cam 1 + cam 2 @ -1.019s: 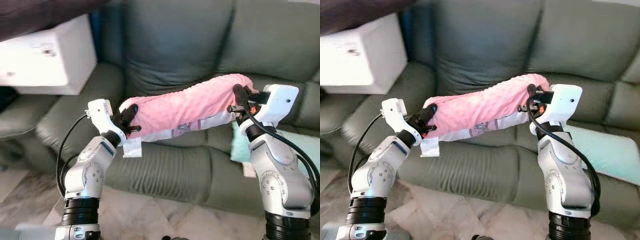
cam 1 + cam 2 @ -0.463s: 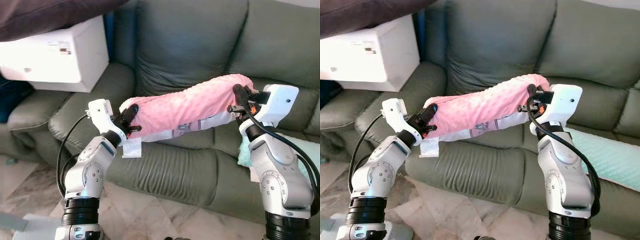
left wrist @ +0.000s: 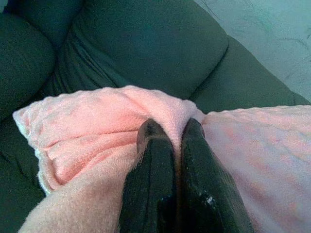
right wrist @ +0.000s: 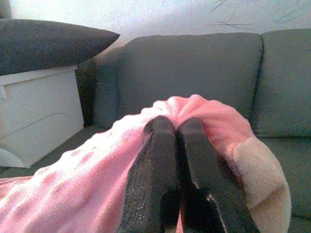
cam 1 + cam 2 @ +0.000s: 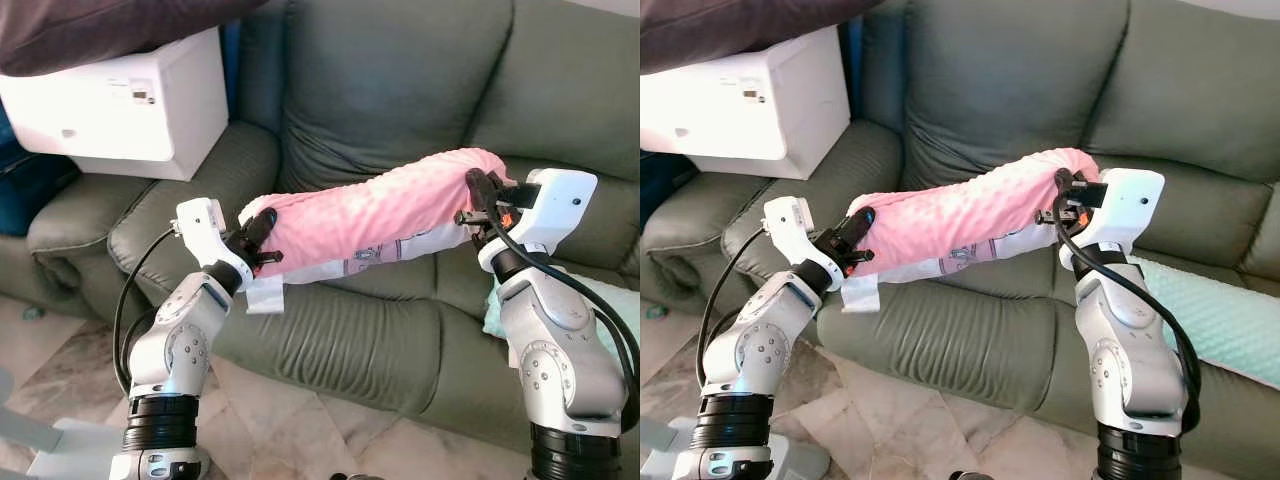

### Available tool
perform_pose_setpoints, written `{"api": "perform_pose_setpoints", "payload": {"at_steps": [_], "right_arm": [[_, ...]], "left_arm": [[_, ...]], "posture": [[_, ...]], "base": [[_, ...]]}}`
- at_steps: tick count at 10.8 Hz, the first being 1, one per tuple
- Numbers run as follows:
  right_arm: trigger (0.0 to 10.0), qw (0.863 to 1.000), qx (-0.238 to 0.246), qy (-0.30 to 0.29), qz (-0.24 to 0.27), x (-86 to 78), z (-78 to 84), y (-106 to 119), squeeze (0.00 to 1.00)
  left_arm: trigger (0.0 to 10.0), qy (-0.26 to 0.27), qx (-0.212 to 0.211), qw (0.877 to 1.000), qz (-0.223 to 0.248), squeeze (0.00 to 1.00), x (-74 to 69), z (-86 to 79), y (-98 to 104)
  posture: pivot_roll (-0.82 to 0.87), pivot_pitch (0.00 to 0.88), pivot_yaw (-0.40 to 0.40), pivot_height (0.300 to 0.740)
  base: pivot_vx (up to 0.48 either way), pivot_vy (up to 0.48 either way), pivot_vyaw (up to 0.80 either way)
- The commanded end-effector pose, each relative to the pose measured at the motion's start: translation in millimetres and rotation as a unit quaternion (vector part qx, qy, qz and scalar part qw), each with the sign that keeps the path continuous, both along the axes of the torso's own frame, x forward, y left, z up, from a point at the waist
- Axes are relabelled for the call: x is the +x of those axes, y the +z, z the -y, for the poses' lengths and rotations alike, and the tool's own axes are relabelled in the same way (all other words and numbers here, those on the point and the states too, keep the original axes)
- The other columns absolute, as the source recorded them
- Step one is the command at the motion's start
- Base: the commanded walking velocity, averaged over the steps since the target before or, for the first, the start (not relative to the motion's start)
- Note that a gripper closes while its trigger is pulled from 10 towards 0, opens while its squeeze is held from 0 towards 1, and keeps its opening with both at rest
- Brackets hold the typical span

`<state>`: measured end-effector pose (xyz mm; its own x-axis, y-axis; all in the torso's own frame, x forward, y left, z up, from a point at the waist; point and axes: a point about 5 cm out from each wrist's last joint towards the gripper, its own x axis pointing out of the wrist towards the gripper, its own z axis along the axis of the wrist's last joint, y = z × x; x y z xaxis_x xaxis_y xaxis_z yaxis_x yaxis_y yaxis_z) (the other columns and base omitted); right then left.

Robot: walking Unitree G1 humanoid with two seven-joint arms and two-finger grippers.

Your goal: Move the pillow to the sofa

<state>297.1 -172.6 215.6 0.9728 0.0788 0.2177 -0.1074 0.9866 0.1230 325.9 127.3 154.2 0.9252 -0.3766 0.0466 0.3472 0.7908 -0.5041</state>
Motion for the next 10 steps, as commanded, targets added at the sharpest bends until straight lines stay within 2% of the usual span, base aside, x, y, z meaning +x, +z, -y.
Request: {"api": "perform_pose_setpoints", "payload": {"at_steps": [1,3,8,10], "right_arm": [[0.0,1.000,-0.003,-0.004,0.004,-1.4,1.5,2.9,0.00],[0.0,1.000,-0.004,-0.004,0.003,-1.5,1.7,3.0,0.00],[0.0,1.000,-0.004,-0.003,0.002,-1.7,1.0,2.1,0.00],[0.0,1.000,-0.004,-0.004,0.001,-1.7,1.2,1.9,0.00]], "left_arm": [[0.0,-0.014,-0.007,1.000,0.019,0.00,-1.4,6.0,10.1],[0.0,-0.014,-0.008,1.000,0.019,0.00,-1.3,6.4,9.7],[0.0,-0.007,-0.017,1.000,0.019,0.00,-1.3,4.3,10.4],[0.0,-0.009,-0.019,1.000,0.018,0.00,-0.9,5.1,10.8]], "posture": [[-0.21,0.099,-0.037,0.740],[-0.21,0.101,-0.039,0.740],[-0.21,0.102,-0.037,0.740],[-0.21,0.102,-0.037,0.740]], "base": [[0.000,-0.412,0.00],[0.000,-0.150,0.00],[0.000,0.000,0.00],[0.000,-0.433,0.00]]}}
